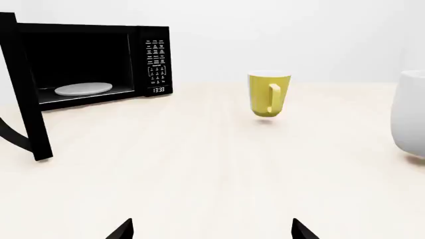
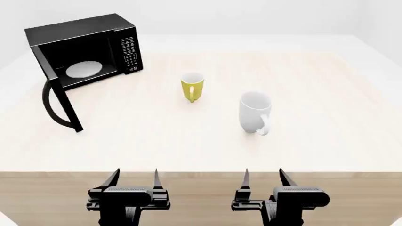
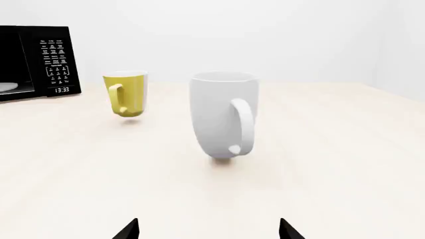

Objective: Close the microwave.

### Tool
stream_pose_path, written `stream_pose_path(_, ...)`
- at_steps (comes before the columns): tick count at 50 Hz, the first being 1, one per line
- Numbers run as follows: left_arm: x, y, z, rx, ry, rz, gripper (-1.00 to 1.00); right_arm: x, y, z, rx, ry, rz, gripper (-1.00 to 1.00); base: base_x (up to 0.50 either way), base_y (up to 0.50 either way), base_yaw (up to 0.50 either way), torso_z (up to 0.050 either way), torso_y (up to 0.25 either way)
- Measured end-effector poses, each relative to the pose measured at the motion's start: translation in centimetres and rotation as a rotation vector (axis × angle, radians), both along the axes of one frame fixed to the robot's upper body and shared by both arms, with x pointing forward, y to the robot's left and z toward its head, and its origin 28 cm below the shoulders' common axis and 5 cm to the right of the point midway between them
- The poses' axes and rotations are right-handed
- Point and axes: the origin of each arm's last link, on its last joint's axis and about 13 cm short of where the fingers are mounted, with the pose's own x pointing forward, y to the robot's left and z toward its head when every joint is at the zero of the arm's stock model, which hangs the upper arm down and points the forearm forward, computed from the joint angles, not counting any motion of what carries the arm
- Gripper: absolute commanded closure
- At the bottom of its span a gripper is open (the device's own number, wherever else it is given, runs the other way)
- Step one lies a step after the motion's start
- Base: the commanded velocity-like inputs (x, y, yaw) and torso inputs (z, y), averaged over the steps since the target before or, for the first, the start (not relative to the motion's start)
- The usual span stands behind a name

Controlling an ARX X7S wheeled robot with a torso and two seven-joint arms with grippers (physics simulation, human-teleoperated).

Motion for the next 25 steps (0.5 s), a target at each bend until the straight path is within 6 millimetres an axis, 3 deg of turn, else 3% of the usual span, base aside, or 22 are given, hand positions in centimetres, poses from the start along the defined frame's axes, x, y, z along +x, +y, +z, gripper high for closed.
stream_pose_path(18,-0.1,0.0,0.2,0.011,-0.006,0.003,-1.00,0.0,0.3,0.0,0.010,-0.003,0.010,-1.00,0.00,0.00,0.00,0.000,0.000)
stream_pose_path(25,-0.4,0.0,1.2,0.035,-0.014,0.003,-1.00,-0.1,0.4,0.3,0.014,-0.019,0.015,-1.00,0.00,0.00,0.00,0.000,0.000)
